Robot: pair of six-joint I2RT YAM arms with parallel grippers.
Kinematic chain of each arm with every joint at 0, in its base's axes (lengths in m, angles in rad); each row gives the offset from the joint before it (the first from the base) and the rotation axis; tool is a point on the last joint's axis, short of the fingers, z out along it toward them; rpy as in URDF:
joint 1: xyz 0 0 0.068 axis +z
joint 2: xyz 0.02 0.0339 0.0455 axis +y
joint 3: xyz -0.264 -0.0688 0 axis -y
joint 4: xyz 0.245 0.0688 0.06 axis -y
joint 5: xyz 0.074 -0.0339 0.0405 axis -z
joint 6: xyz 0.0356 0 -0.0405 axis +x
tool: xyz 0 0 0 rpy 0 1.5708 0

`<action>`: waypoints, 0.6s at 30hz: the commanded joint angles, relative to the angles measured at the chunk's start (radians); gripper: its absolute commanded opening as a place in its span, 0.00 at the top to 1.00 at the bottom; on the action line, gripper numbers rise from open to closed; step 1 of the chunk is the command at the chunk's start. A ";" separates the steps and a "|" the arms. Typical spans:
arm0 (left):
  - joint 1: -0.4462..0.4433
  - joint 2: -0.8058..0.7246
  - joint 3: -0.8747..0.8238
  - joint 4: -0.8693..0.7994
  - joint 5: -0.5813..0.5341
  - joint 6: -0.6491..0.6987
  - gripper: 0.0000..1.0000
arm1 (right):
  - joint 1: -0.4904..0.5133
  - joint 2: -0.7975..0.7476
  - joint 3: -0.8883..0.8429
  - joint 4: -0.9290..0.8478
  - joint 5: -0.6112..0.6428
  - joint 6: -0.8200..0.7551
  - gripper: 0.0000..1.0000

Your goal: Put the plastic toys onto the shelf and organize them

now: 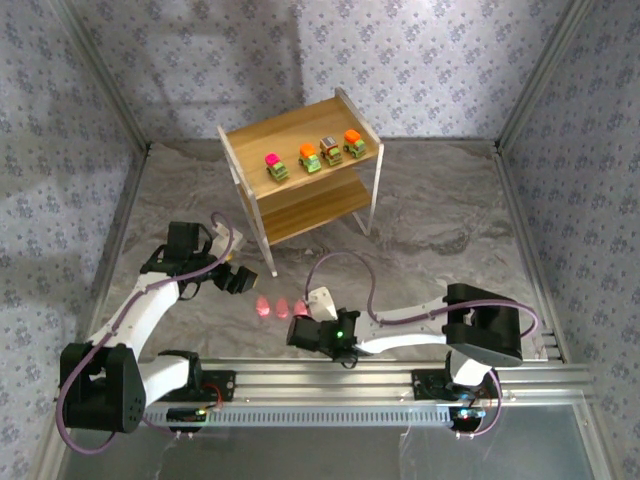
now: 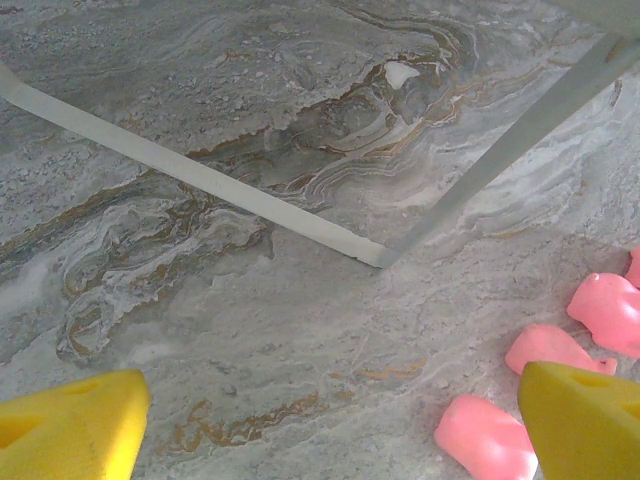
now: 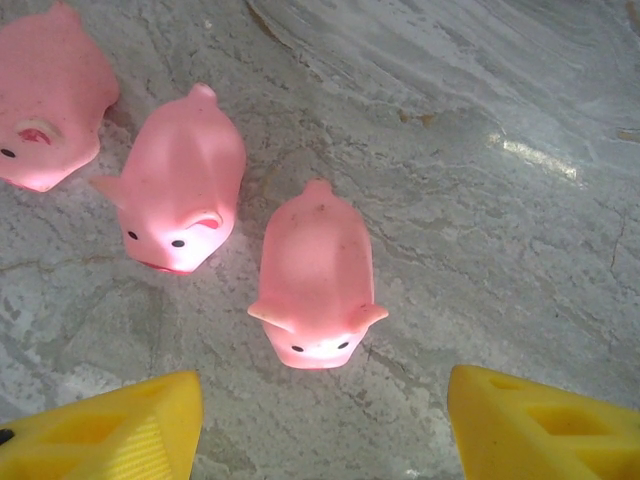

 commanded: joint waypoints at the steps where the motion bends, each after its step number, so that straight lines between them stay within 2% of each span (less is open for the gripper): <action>1: -0.004 0.004 0.009 0.003 0.007 -0.003 0.05 | -0.016 0.008 -0.029 0.016 -0.003 0.019 0.32; 18: -0.005 0.016 0.012 0.007 0.004 -0.001 0.05 | -0.053 0.046 -0.029 0.062 -0.044 -0.033 0.43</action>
